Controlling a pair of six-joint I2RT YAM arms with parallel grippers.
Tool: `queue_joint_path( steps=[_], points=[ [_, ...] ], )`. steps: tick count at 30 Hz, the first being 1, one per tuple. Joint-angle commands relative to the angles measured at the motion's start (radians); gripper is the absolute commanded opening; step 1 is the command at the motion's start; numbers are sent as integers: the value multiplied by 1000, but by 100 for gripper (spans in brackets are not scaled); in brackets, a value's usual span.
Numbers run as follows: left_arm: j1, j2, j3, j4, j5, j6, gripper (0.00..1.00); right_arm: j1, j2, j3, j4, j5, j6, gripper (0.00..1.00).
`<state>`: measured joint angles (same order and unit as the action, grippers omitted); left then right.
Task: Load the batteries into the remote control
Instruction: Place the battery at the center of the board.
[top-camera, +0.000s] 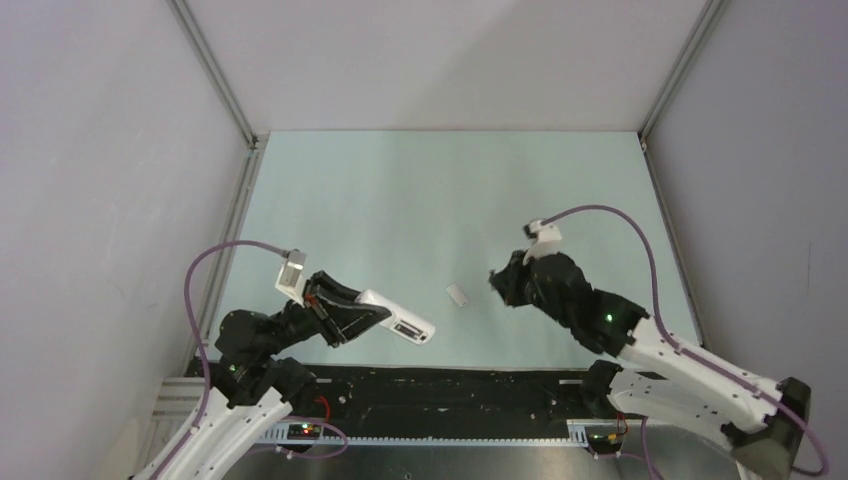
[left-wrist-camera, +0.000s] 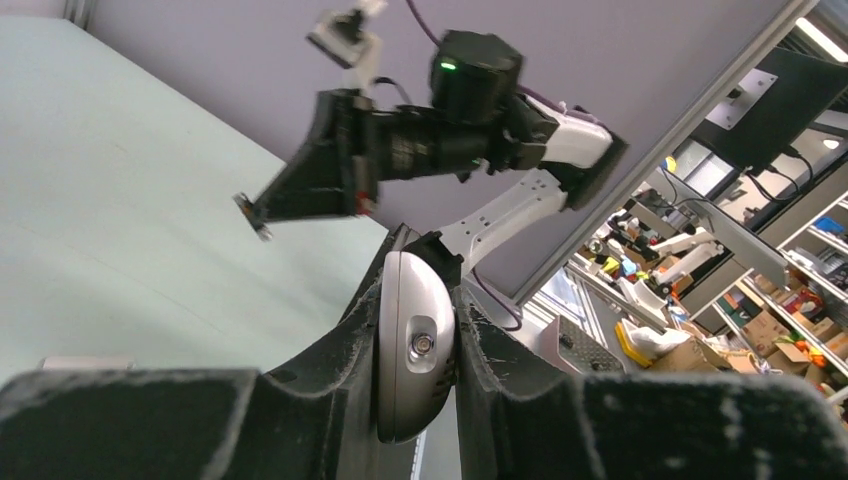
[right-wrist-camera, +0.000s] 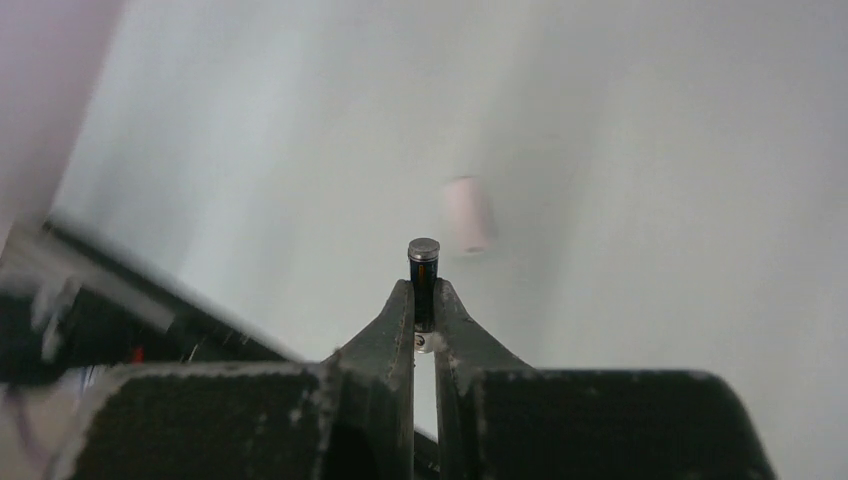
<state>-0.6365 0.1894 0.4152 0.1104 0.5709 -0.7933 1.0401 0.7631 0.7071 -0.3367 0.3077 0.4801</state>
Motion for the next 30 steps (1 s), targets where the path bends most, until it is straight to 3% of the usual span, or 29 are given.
queue_joint_path(
  steps=[1,3,7,15,20,25,30],
  points=[
    [-5,40,-20,35,-30,-30,0,-304,137,2,-273,-87,399,0],
    [-6,56,-27,35,-41,-48,0,-367,210,-5,-325,-92,456,0],
    [-6,56,-28,35,-52,-58,0,-364,328,-6,-344,4,546,2],
    [-5,50,-31,32,-64,-85,0,-364,501,-6,-246,50,618,34],
    [-7,56,-24,31,-74,-85,0,-380,611,-6,-170,11,625,39],
    [-5,36,-25,27,-89,-90,0,-372,615,-2,-173,18,629,42],
    [-5,29,-39,21,-97,-96,0,-368,499,0,-193,15,567,49]
  ],
)
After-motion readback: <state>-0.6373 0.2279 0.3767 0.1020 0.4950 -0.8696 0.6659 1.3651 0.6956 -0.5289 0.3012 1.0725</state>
